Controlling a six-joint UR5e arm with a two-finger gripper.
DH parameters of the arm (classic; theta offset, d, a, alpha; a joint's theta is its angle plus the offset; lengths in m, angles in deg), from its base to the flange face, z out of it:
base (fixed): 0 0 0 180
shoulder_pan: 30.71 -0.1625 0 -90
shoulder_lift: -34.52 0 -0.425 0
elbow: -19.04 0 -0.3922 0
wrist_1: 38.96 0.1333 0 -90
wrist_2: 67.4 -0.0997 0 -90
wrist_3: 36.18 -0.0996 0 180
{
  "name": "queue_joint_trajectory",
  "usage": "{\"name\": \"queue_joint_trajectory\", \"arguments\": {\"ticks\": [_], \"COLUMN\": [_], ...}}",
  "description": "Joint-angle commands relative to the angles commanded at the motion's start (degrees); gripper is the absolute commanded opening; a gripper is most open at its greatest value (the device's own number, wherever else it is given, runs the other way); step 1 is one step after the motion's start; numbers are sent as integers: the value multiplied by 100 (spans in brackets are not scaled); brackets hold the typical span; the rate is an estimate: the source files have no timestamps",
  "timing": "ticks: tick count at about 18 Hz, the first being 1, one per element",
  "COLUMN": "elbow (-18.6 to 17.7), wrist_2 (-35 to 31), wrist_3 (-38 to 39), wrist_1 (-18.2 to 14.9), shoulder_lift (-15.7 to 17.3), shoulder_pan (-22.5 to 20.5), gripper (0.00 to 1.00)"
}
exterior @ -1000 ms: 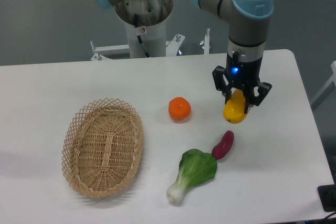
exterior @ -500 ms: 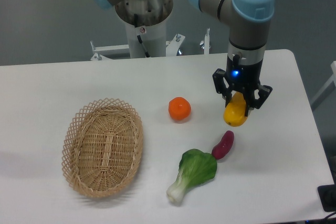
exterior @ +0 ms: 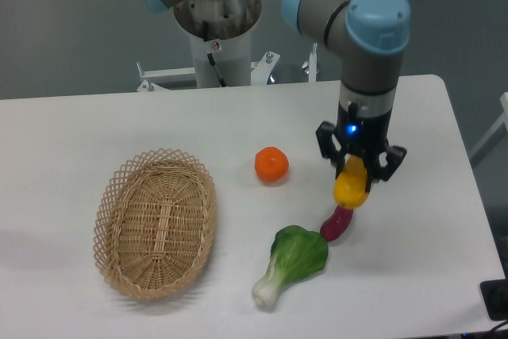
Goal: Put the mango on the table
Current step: 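Lower the held yellow mango toward the table beside the sweet potato, then move the mango away from the sweet potato and set it on the table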
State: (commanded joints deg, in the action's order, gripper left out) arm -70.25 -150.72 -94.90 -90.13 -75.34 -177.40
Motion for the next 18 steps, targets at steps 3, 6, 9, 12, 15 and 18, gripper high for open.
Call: {"name": "queue_joint_trajectory", "arguments": {"ticks": [3,6,9,12,15,18], "elbow": [-219,-561,-843,-1203,-1493,-1783], "wrist_2": [-18,-44,-44,-53,-26,-26], "wrist_3": [-113,-1058,-1842,-2905,-3898,-4629], "wrist_1": [213,274,274,292,336,485], "shoulder_lift": [-62,-1,26,43,70,61], "shoulder_pan": [9,-35,-263,-552,-896,-1063], "gripper": [45,45,45,45,45,45]}}
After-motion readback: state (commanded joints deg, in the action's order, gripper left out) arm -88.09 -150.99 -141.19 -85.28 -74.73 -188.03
